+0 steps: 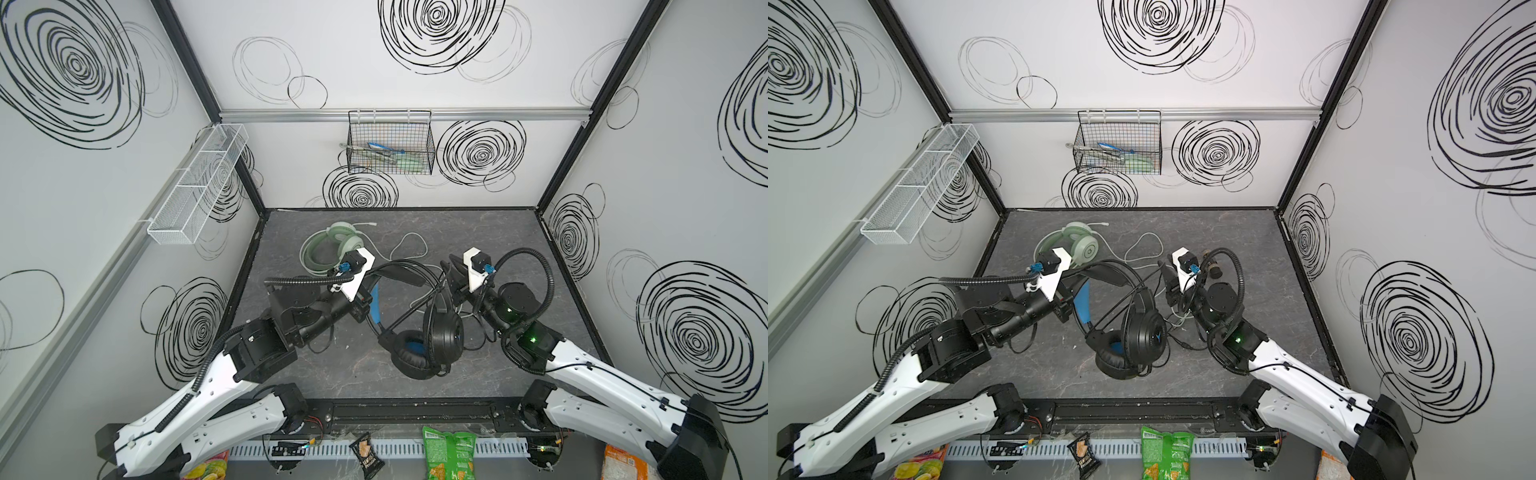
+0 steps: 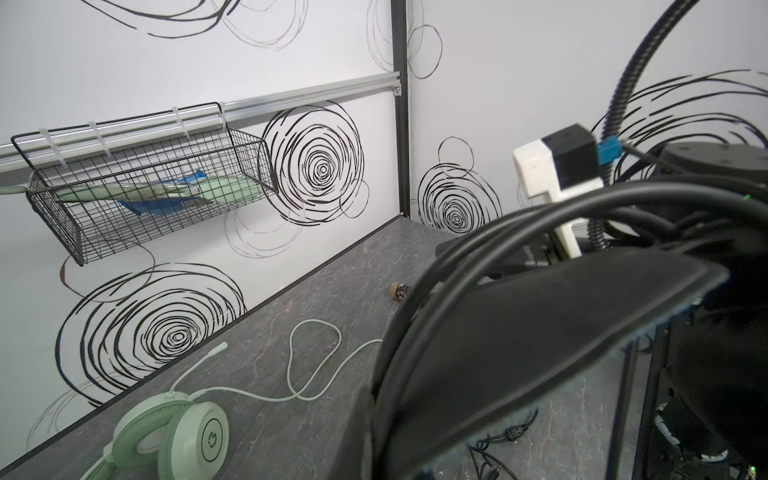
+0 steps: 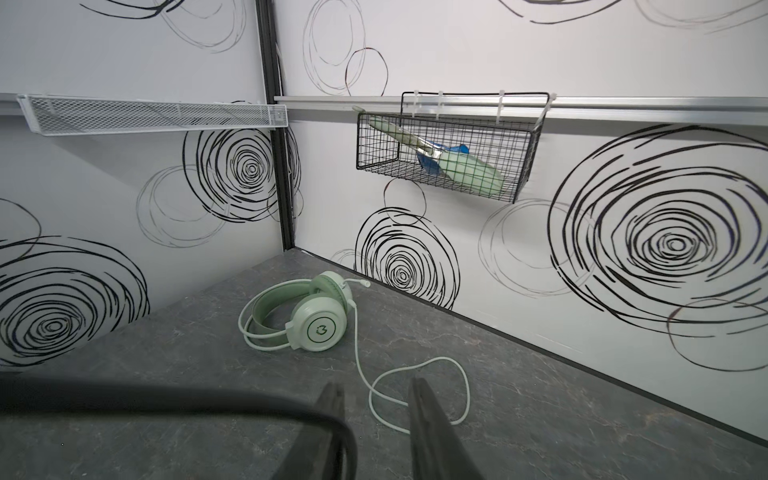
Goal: Wrap the headphones
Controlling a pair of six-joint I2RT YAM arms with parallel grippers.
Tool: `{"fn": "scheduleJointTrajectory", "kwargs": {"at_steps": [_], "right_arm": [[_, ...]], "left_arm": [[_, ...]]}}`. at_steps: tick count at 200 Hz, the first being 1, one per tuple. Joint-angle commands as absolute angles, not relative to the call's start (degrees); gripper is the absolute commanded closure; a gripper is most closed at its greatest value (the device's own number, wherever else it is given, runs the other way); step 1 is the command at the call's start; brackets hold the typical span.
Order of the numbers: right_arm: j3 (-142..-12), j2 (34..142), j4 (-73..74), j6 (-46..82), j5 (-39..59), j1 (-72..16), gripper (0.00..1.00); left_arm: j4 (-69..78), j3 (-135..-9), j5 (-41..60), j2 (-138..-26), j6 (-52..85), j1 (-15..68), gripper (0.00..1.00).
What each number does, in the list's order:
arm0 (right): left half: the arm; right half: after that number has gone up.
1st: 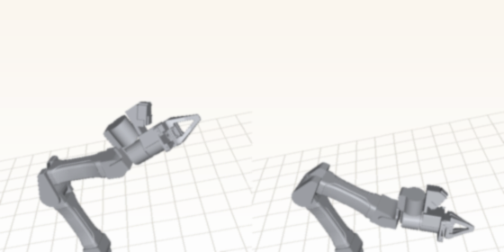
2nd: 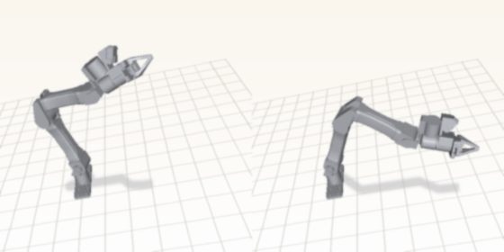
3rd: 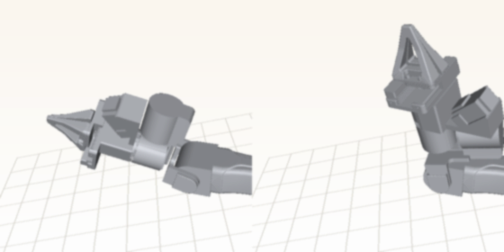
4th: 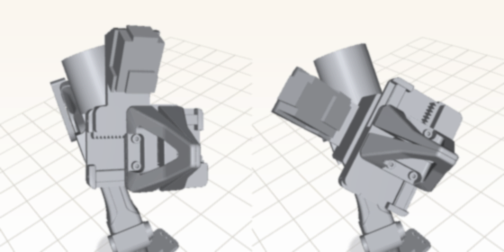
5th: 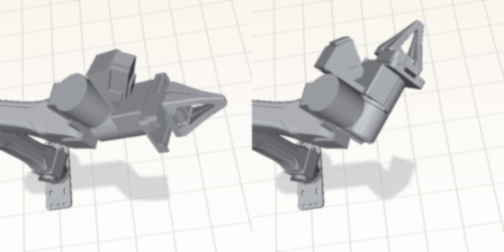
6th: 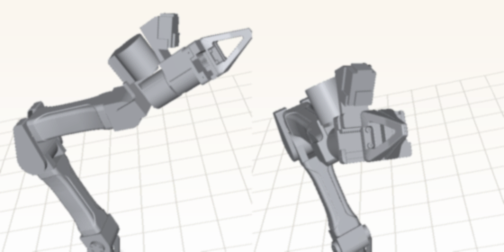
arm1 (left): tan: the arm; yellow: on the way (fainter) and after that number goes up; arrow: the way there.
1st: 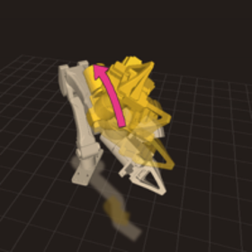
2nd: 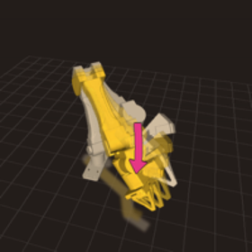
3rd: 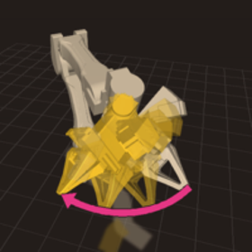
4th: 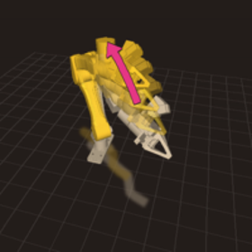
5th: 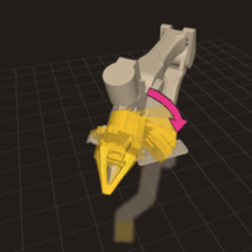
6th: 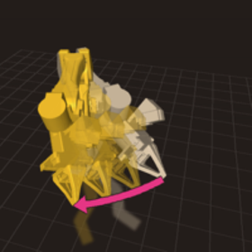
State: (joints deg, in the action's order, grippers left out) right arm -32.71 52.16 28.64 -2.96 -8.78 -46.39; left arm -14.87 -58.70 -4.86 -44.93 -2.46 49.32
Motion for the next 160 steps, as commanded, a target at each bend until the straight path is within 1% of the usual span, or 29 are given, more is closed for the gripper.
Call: {"fn": "scheduleJointTrajectory", "kwargs": {"at_steps": [1, 18, 38, 71, 99, 115, 140, 160], "right_arm": [[-31.7, 53.4, 34.2, 0.0, -1.4, -46.1, 0.62], [-31.9, 54.4, 34.1, 2.1, 1.6, -46.1, 0.56], [-31.3, 55.1, 33.9, 5.0, 2.1, -46.1, 0.55], [-28.0, 55.2, 37.7, 9.3, 2.3, -46.1, 0.52], [-27.0, 57.0, 39.0, 11.8, 2.9, -46.1, 0.45], [-26.3, 58.1, 40.5, 13.0, 3.6, -46.1, 0.46], [-25.2, 59.7, 42.7, 15.1, 4.3, -46.1, 0.55], [-24.5, 61.0, 44.0, 16.2, 4.8, -46.2, 0.59]], "left_arm": [[-7.8, -62.6, -2.7, -44.1, 2.0, 49.0, 1.0], [-8.0, -63.4, -2.9, -44.2, 2.5, 49.0, 1.0], [-8.1, -64.1, -3.3, -44.5, 3.1, 49.0, 1.0], [-7.8, -65.0, -3.2, -45.0, 4.5, 48.8, 1.0], [-6.4, -65.9, -2.6, -44.8, 6.0, 48.5, 1.0], [-5.9, -66.7, -2.2, -45.2, 7.0, 48.3, 1.0], [-4.8, -67.0, -2.2, -45.2, 8.3, 48.0, 1.0], [-4.0, -67.1, -2.3, -45.4, 9.9, 47.5, 1.0]]}}
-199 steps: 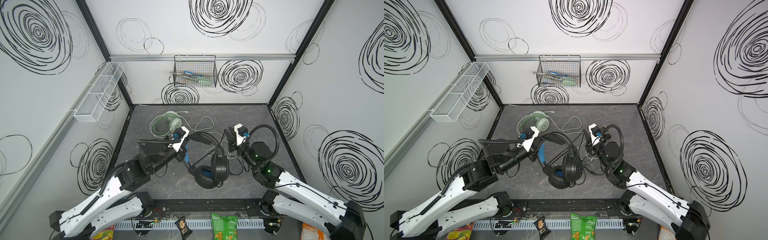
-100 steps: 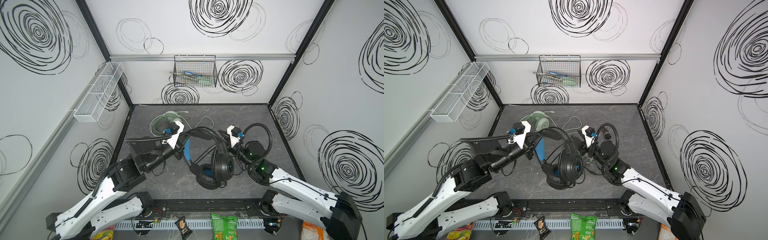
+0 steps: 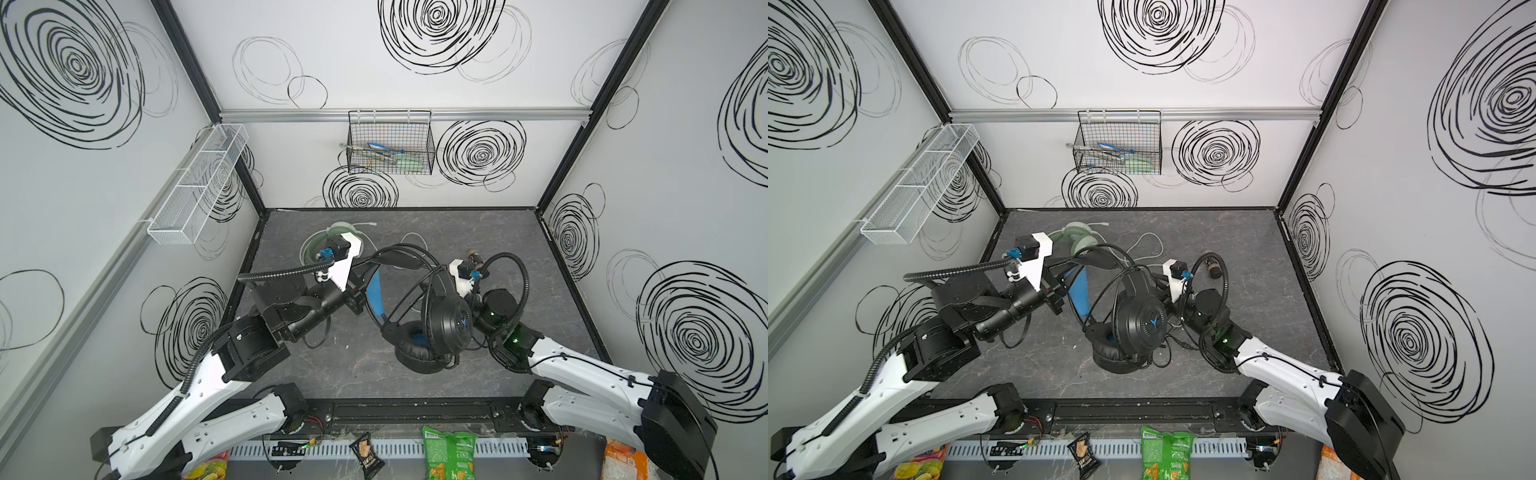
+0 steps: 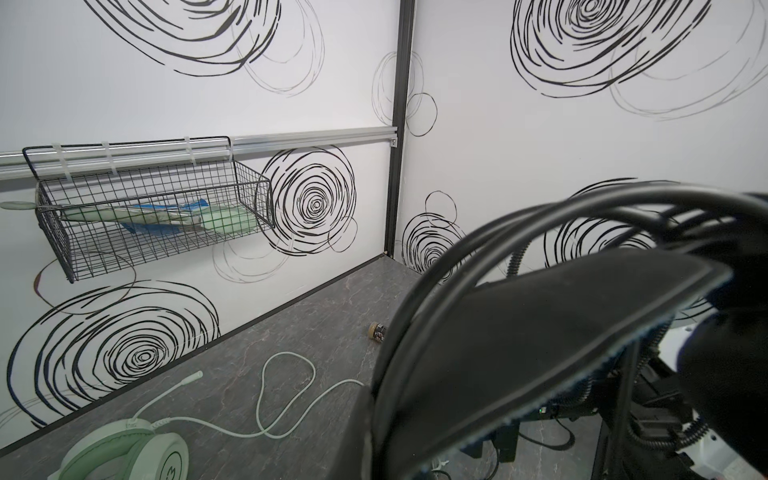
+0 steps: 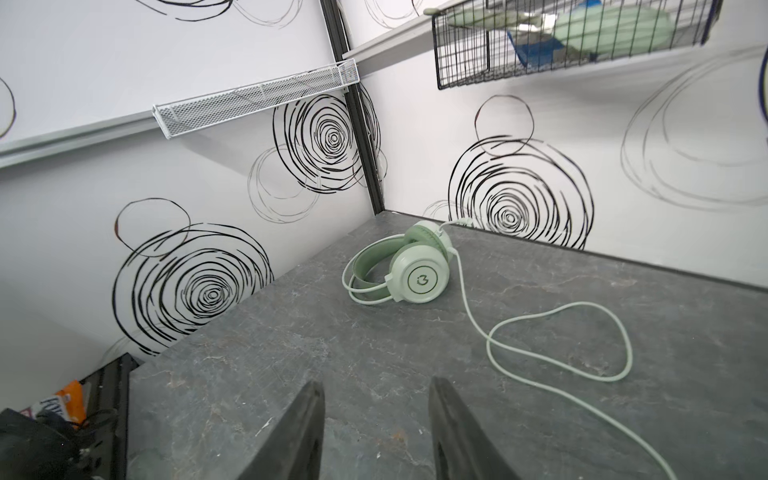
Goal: Wrap the headphones
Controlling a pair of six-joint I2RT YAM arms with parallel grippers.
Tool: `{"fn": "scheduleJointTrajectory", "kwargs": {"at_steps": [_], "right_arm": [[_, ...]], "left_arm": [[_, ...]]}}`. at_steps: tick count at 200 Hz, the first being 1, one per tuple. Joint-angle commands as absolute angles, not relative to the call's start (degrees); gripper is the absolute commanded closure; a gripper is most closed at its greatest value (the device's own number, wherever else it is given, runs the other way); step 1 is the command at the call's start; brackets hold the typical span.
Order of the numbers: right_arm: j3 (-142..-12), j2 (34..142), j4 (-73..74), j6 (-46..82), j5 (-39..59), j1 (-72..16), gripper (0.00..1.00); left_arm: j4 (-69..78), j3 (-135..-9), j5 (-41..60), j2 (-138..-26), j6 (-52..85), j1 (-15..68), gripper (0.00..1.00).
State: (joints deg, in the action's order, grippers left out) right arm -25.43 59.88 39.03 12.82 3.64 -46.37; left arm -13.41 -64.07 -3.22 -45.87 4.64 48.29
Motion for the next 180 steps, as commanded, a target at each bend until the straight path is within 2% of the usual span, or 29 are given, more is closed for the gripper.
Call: {"fn": "scheduleJointTrajectory", "kwargs": {"at_steps": [1, 80, 145, 180], "right_arm": [[-24.6, 61.1, 44.1, 16.3, 4.8, -46.3, 0.59], [-22.8, 64.9, 46.6, 18.3, 4.9, -47.2, 0.6], [-22.5, 68.7, 47.8, 19.8, 3.1, -48.6, 0.73], [-22.9, 71.5, 48.4, 19.9, 2.5, -49.3, 0.7]], "left_arm": [[-4.0, -67.1, -2.3, -45.4, 10.0, 47.4, 1.0], [-1.1, -67.3, -3.2, -45.5, 17.1, 43.3, 1.0], [1.4, -66.0, -5.8, -45.5, 24.3, 39.0, 1.0], [3.5, -65.7, -4.4, -46.1, 27.7, 37.1, 1.0]]}}
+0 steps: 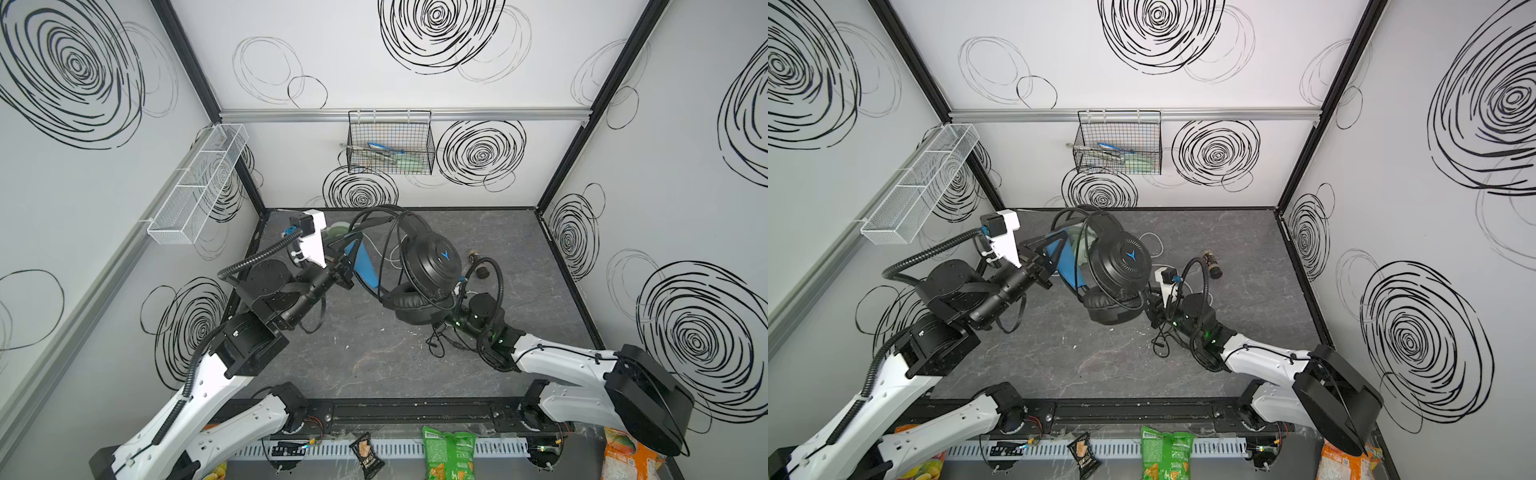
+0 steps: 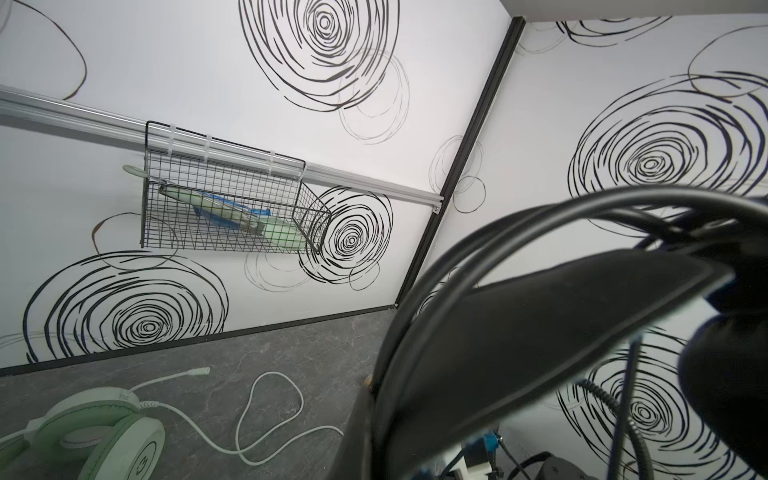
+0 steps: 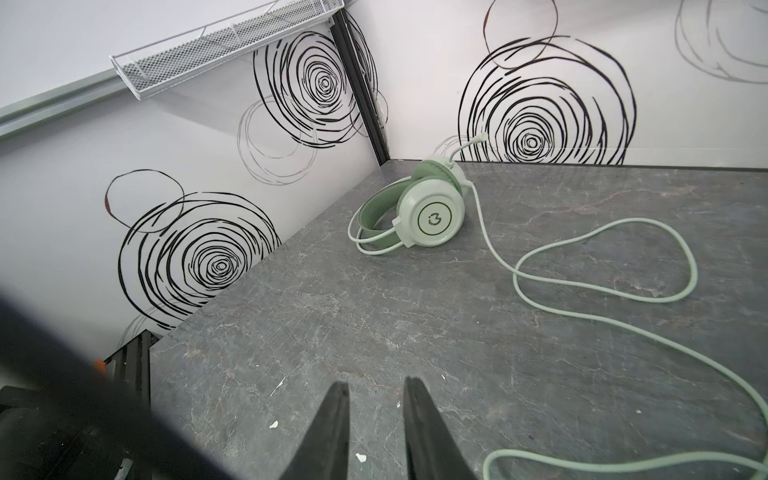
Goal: Wrap the headphones
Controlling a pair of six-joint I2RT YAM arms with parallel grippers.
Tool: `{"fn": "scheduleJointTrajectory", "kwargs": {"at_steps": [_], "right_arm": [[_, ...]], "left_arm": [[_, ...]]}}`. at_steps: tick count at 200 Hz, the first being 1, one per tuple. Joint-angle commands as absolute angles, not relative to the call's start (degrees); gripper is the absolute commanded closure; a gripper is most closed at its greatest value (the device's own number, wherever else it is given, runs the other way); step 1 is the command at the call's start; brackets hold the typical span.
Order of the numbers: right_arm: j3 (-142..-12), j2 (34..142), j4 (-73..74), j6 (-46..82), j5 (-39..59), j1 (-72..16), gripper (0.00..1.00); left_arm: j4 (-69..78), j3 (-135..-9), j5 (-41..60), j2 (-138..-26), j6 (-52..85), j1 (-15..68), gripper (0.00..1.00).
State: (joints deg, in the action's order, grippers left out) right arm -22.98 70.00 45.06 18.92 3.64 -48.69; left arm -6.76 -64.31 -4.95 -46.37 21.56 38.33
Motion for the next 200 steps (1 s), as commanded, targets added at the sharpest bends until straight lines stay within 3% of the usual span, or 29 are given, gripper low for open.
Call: {"fn": "scheduleJointTrajectory", "kwargs": {"at_steps": [1, 66, 117, 200], "right_arm": [[-22.9, 71.5, 48.5, 19.9, 2.5, -49.3, 0.7], [-22.4, 76.0, 50.5, 20.7, 3.6, -49.7, 0.77], [-22.2, 76.6, 49.0, 20.2, 3.1, -50.4, 0.95], [-27.0, 77.6, 37.5, 14.2, -11.4, -61.6, 1.0]], "left_arm": [[3.5, -65.7, -4.3, -46.1, 27.7, 37.0, 1.0], [4.8, -64.6, -4.2, -46.1, 30.4, 34.1, 1.0], [3.4, -62.9, -9.2, -45.4, 33.3, 30.9, 1.0], [5.1, -61.1, -12.4, -47.9, 38.8, 25.2, 1.0]]}}
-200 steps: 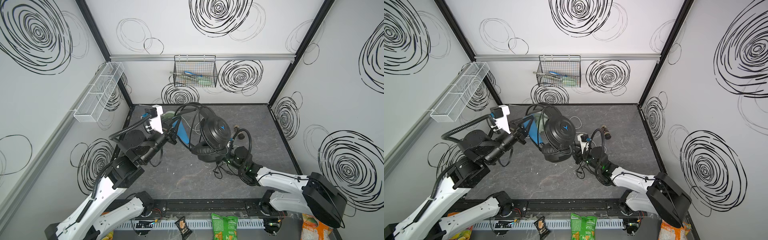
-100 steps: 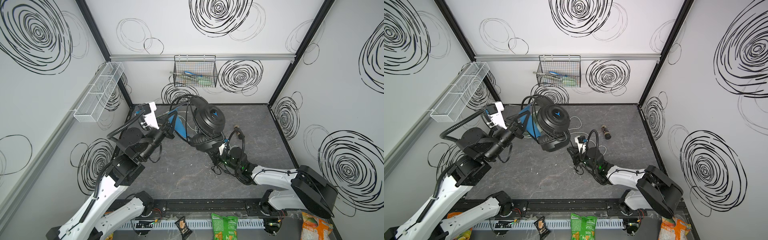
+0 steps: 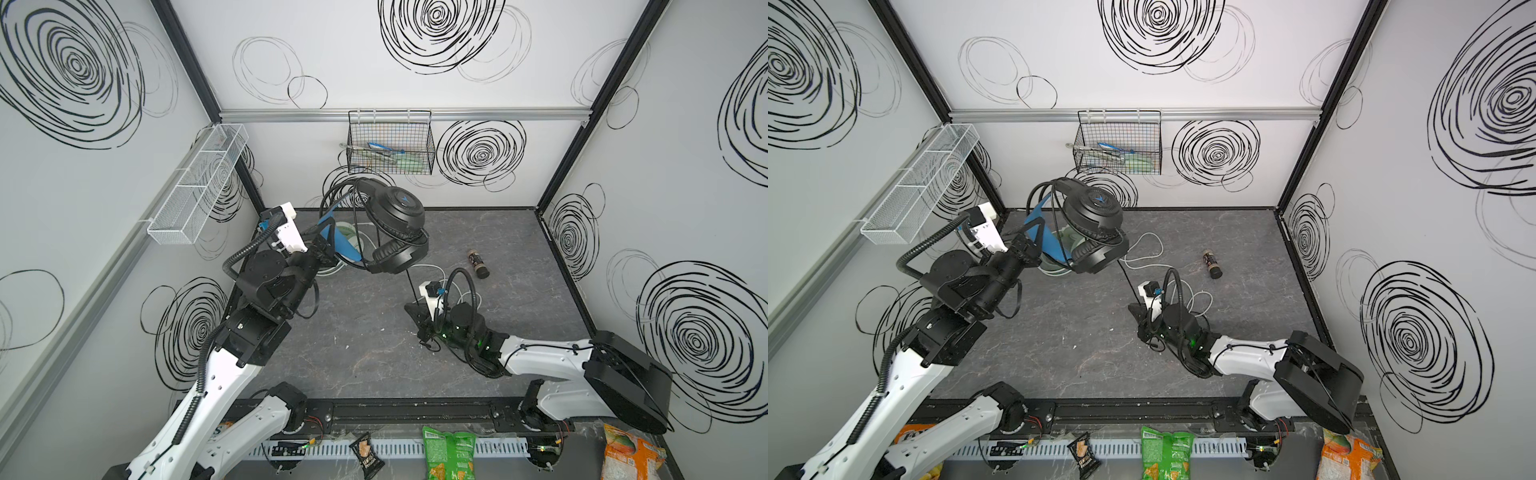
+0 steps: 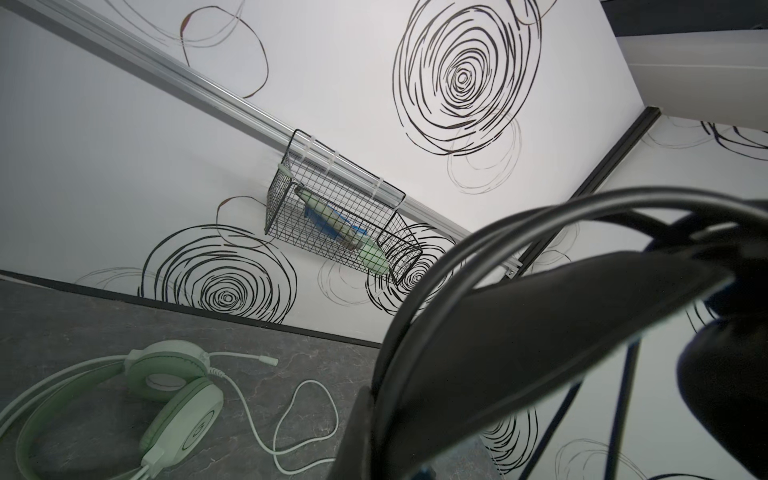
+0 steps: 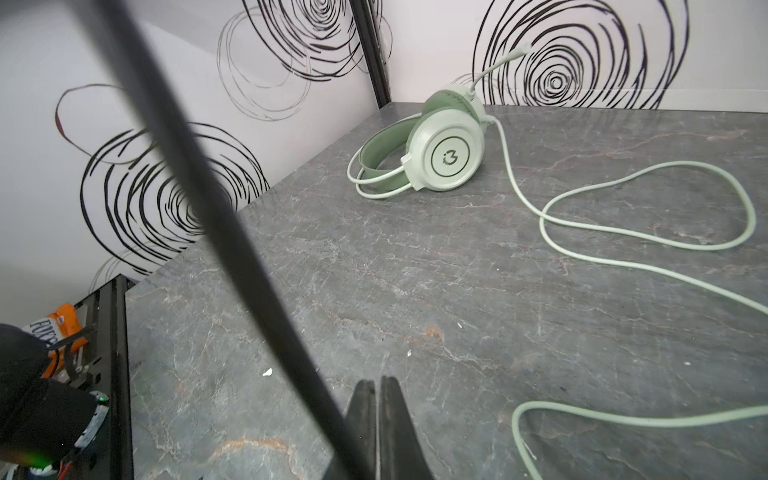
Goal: Wrap the headphones
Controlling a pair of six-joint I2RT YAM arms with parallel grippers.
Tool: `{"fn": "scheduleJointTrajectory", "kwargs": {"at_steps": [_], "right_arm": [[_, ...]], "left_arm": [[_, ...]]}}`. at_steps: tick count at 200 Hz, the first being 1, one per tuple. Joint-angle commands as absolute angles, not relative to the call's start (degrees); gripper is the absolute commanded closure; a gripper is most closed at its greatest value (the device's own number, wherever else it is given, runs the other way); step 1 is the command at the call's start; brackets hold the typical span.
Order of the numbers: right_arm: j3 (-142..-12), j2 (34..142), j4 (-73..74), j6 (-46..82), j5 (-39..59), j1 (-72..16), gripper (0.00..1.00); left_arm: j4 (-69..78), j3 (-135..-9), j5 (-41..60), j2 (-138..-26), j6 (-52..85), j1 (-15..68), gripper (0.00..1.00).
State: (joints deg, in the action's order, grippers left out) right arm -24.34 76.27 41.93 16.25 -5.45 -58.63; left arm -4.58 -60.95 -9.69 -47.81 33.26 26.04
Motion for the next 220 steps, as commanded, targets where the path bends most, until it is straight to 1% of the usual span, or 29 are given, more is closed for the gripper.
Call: {"fn": "scheduleJointTrajectory", "kwargs": {"at_steps": [1, 62, 100, 125, 151, 181, 220], "right_arm": [[-27.1, 77.7, 37.5, 14.2, -11.5, -61.8, 1.0], [-32.3, 82.9, 34.0, 12.6, -17.1, -70.7, 1.0], [-37.8, 86.4, 30.4, 9.2, -20.9, -77.1, 1.0], [-41.7, 87.5, 27.2, 6.7, -23.4, -80.9, 1.0], [-45.8, 84.8, 22.3, 3.6, -27.2, -84.7, 1.0], [-48.9, 78.9, 17.1, -0.9, -31.7, -88.0, 1.0], [-48.4, 71.1, 17.6, -9.8, -35.9, -88.6, 1.0]], "left_arm": [[5.1, -61.2, -12.5, -47.9, 38.8, 25.2, 1.0], [8.3, -59.2, -17.7, -51.2, 38.1, 24.7, 1.0], [9.8, -57.8, -22.0, -53.7, 33.6, 24.4, 1.0], [10.3, -56.5, -27.2, -55.1, 28.4, 24.3, 1.0], [11.8, -54.2, -32.2, -55.8, 20.8, 24.1, 1.0], [13.3, -52.6, -35.5, -57.6, 13.4, 23.4, 1.0], [14.7, -50.4, -38.2, -58.2, 7.0, 24.2, 1.0]]}}
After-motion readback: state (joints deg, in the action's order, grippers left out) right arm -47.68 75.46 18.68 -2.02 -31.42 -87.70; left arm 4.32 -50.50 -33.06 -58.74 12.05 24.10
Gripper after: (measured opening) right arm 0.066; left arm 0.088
